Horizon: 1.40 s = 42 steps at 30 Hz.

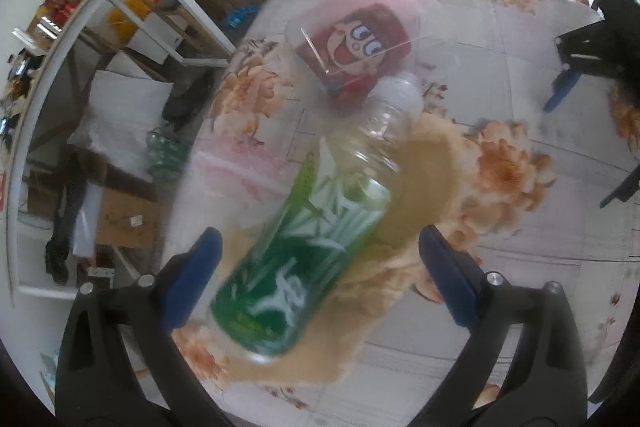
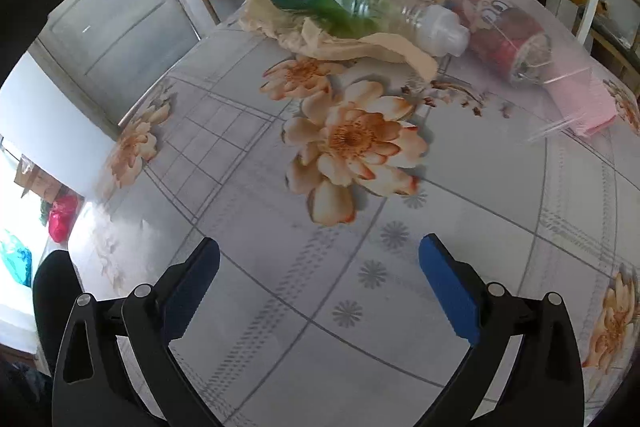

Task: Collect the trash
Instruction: 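Move the left tool to the green drink bottle and close on it, then lift the green bottle with the left tool while the right tool grasps the clear plastic container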

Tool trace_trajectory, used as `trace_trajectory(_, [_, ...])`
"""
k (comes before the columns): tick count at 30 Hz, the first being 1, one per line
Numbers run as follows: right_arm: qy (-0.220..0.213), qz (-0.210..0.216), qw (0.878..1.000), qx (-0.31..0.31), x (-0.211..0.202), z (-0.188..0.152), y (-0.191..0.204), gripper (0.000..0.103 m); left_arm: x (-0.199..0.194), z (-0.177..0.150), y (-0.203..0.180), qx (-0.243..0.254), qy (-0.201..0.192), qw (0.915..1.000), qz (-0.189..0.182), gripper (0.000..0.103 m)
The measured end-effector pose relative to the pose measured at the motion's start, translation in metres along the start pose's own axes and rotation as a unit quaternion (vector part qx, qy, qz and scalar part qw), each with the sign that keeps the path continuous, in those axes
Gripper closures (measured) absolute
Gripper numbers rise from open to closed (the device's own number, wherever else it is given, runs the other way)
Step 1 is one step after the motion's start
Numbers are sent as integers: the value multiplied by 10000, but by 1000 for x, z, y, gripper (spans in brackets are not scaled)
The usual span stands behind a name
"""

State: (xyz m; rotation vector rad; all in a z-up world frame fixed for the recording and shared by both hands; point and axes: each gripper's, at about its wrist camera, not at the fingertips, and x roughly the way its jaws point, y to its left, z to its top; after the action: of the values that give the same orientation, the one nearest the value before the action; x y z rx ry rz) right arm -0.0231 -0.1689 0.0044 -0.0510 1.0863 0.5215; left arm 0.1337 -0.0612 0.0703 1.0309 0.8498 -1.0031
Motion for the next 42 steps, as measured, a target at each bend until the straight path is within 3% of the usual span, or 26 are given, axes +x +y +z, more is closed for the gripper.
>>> trace_trajectory(4, [-19,5,9999,115,-2,-3,-12,6,19,10,9,67,68,9992,-384,10])
trace_trajectory(8, [-63,33,9998,170,-8,-5,-19,6,42,12,9,158,424,9965,-706,25])
trace_trajectory(15, [-80,98,9996,264,-10,-5,-23,6,67,8,8,204,661,9955,-643,27])
trace_trajectory(22, [-55,53,9995,298,-11,-6,-28,6,58,6,2,59,814,9939,-741,46])
trace_trajectory(32, [-178,58,9992,353,-22,-8,-33,6,6,-3,-35,-163,677,9942,-819,49])
trace_trajectory(37, [-212,-4,9985,509,-26,-8,-43,6,-10,-10,-48,-628,147,9930,-994,49])
trace_trajectory(42, [-414,-157,9977,520,-46,-5,-52,6,-25,-29,-82,-976,-224,9906,-935,49])
